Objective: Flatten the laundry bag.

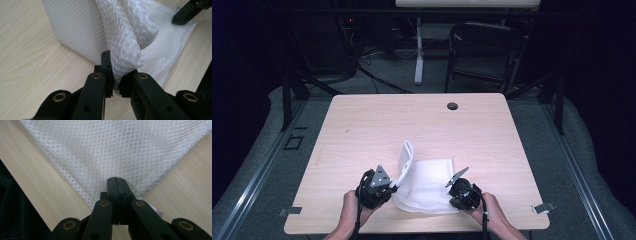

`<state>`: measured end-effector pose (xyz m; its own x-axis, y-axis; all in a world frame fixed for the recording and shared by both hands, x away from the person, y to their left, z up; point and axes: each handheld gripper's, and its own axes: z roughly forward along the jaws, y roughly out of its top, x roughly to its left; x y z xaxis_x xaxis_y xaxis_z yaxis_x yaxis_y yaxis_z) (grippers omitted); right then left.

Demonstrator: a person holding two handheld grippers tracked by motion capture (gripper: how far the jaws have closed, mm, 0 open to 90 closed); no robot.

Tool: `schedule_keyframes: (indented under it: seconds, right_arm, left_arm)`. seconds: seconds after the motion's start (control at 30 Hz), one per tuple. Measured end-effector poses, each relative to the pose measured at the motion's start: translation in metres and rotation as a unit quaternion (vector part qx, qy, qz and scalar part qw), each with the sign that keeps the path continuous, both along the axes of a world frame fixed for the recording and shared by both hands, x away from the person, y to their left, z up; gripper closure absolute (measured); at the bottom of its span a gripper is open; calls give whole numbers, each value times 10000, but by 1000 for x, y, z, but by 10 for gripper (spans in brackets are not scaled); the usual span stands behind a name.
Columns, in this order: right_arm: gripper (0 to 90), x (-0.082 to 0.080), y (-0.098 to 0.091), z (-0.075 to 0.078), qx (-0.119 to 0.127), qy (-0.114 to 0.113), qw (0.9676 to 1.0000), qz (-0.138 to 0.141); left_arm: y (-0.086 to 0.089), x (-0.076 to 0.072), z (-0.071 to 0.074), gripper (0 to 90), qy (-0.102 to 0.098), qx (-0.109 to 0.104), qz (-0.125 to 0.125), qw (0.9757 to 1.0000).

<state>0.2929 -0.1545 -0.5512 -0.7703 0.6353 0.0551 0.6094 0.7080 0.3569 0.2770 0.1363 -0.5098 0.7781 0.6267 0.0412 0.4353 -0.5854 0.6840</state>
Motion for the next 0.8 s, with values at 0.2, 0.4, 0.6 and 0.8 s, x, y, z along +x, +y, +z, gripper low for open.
schedule_keyframes:
  seconds: [0.2, 0.4, 0.6, 0.8]
  right_arm:
    - [900, 3, -6, 0, -6, 4, 10000, -83]
    - [900, 5, -12, 1, -75, -6, 9998, -170]
    - [900, 3, -16, 1, -92, 23, 9996, -264]
    - [900, 4, -20, 0, 5, -2, 9993, -384]
  left_arm:
    - [0, 3, -4, 850, 96, 63, 25, 9999]
    - [0, 4, -7, 849, 117, 110, 106, 9998]
    - [0, 10, -14, 847, 401, 96, 130, 9991]
    - [0, 11, -19, 844, 568, 126, 105, 9983]
